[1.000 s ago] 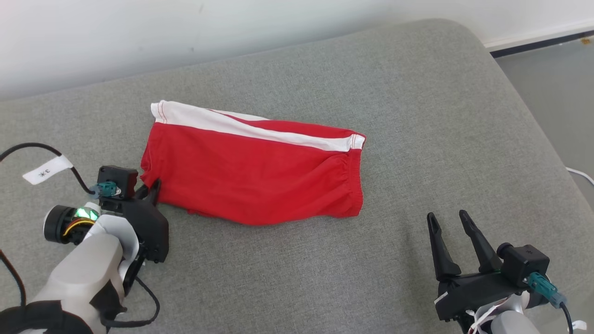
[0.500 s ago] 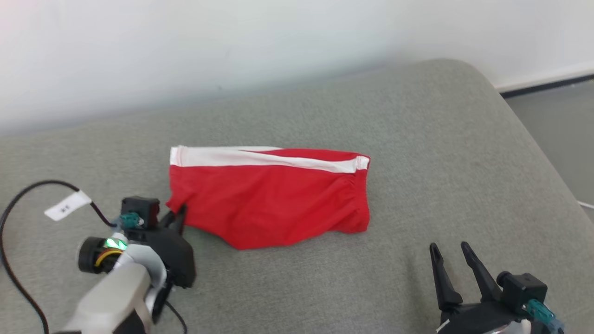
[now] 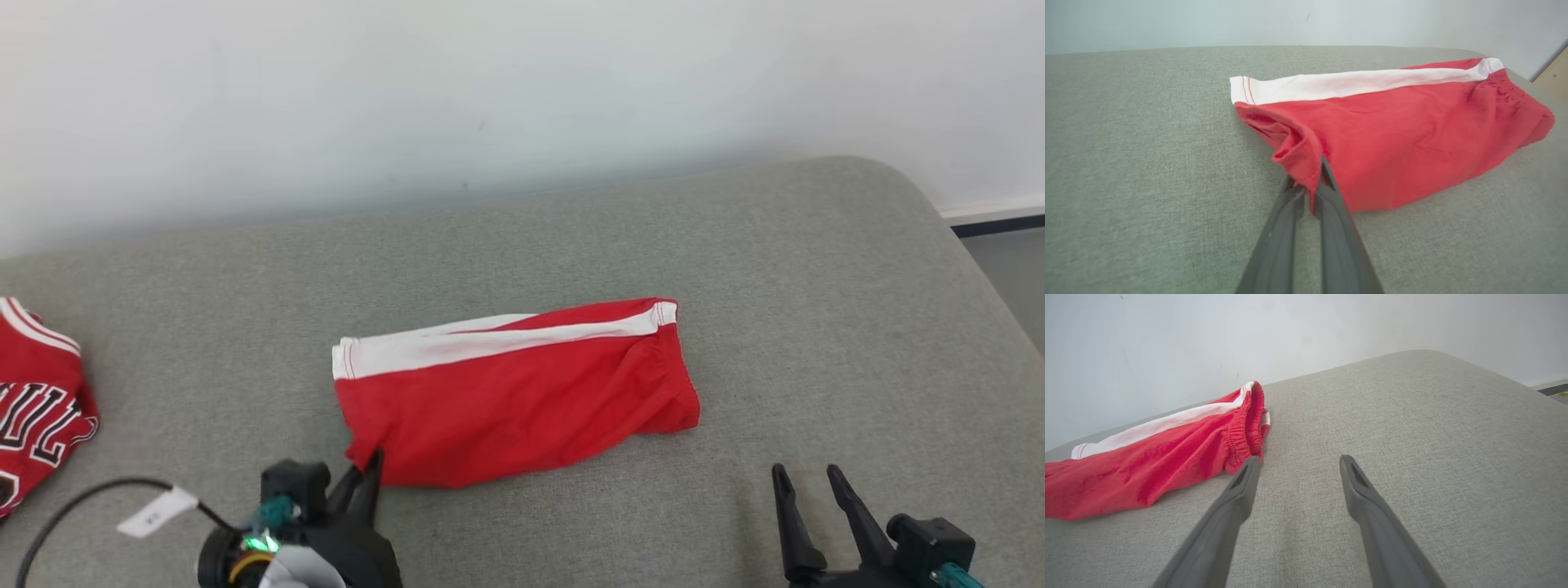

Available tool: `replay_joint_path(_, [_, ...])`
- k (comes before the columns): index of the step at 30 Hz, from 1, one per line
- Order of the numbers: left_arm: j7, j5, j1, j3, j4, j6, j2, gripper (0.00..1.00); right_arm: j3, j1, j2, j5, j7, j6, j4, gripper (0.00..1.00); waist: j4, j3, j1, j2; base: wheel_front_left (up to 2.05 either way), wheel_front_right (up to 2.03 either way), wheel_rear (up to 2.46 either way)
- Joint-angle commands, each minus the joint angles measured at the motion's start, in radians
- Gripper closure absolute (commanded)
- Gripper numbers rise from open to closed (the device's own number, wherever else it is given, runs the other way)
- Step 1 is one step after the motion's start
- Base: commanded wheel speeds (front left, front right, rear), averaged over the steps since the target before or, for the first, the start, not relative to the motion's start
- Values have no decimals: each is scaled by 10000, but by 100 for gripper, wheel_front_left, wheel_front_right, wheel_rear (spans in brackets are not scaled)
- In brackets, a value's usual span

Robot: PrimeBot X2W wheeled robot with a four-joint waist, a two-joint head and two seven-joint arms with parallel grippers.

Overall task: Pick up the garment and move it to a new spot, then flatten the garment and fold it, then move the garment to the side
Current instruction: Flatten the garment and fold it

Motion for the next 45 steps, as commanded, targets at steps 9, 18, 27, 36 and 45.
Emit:
replay_joint_path(9, [-25, 398, 1142, 762, -1410, 507, 214, 100, -117, 109, 2, -51, -9, -23, 100, 0, 93, 62, 1, 1, 0, 0, 0])
replay_joint_path(18, [-26, 1484, 1704, 1865, -1752, 616, 11, 0, 21, -95, -7, -38, -9, -23, 110, 0, -27, 20, 1, 1, 0, 0, 0])
replay_joint_path(27, [-26, 4441, 3237, 4548, -4363, 838, -421, 0, -385, 38, 162, -213, -9, -23, -363, 0, 324, 4, 1, 1, 0, 0, 0])
replay_joint_path(36, [-26, 6067, 4904, 6170, -5331, 451, -1215, 0, -459, 150, 179, -376, -9, -21, -477, 0, 659, -91, 1, 1, 0, 0, 0])
replay_joint_path(45, [-26, 6730, 4941, 6821, -5268, -113, -1934, 0, 327, -1883, -470, -462, 602, -22, 797, 0, 1138, 147, 1, 1, 0, 0, 0])
